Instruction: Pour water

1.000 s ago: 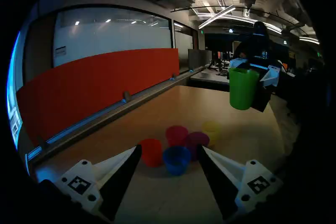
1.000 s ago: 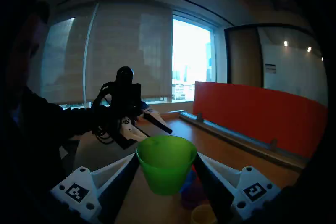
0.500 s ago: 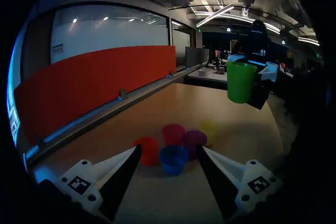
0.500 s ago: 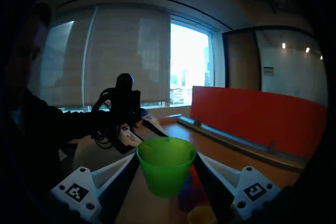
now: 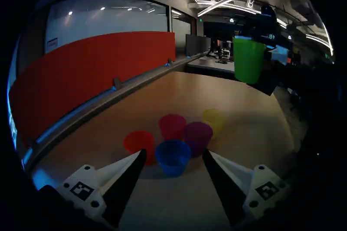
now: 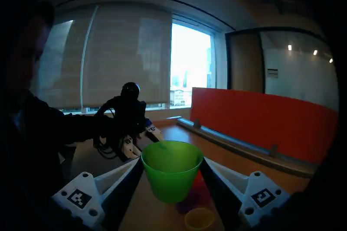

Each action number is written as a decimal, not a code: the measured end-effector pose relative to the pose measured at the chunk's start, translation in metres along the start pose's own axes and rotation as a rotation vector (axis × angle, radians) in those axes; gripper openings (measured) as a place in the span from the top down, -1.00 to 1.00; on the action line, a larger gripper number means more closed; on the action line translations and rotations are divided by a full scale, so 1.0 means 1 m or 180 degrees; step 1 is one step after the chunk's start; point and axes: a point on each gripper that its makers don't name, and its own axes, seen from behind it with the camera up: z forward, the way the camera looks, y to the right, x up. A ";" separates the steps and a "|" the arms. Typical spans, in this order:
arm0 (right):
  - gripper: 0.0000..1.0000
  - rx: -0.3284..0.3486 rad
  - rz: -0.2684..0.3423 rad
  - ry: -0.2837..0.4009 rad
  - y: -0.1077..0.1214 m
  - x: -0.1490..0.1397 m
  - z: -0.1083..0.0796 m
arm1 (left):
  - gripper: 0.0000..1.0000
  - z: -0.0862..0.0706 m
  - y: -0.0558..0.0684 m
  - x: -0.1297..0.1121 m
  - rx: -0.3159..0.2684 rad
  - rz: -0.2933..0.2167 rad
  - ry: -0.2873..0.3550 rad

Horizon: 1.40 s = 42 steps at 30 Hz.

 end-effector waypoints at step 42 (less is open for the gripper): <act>-0.85 -0.0198 0.0033 -0.0083 0.027 -0.021 -0.028 | -0.92 0.088 -0.005 -0.054 -0.0003 -0.0076 -0.0455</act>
